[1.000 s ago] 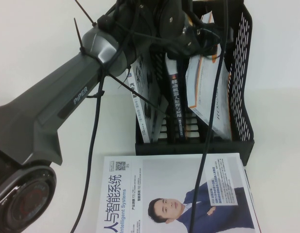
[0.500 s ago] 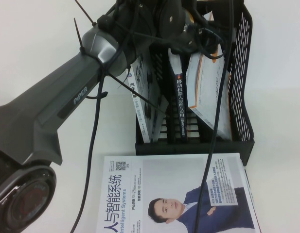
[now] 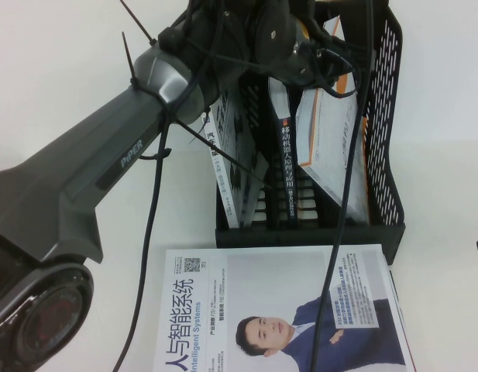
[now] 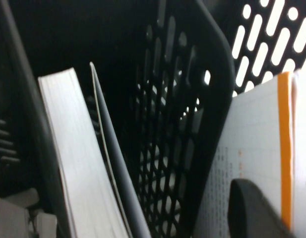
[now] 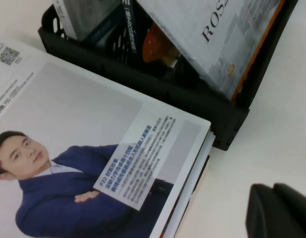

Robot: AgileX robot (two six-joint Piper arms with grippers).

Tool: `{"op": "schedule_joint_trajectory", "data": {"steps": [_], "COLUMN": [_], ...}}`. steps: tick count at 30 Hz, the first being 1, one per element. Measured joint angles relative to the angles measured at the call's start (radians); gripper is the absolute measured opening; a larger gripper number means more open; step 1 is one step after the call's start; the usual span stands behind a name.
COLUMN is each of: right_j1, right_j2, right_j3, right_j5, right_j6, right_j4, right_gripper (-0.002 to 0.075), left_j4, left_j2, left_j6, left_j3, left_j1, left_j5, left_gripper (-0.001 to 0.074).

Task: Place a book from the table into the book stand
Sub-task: Place the book on the book shelf

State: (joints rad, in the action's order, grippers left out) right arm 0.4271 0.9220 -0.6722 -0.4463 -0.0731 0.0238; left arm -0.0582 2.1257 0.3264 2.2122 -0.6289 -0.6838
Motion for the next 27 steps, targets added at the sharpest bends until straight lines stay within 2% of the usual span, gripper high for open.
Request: {"op": "schedule_joint_trajectory", "data": {"steps": [8,20,23,27], "right_j1": [0.000,0.000,0.000,0.000], "right_j2": [0.000,0.000,0.000,0.000], "right_j3": [0.000,0.000,0.000,0.000], "right_j5": [-0.014,-0.018,-0.012,0.026], "right_j6": [0.000,0.051,0.052,0.044], "right_j4": [0.000,0.002,0.002,0.002], "right_gripper": [0.0005,0.0005,0.0006,0.0008], "left_j4": [0.030,0.058,0.072,0.088], "left_j2": [0.026,0.069,0.079,0.082], "left_j6": [-0.005,-0.005,-0.010,-0.014], "left_j3": [0.008,0.081,0.081,0.084], "left_j1": [0.000,0.000,0.000,0.000], "left_j5": [0.061,0.053,0.124,0.183], "left_gripper": [0.0103,0.0111,0.0191,0.0407]}}
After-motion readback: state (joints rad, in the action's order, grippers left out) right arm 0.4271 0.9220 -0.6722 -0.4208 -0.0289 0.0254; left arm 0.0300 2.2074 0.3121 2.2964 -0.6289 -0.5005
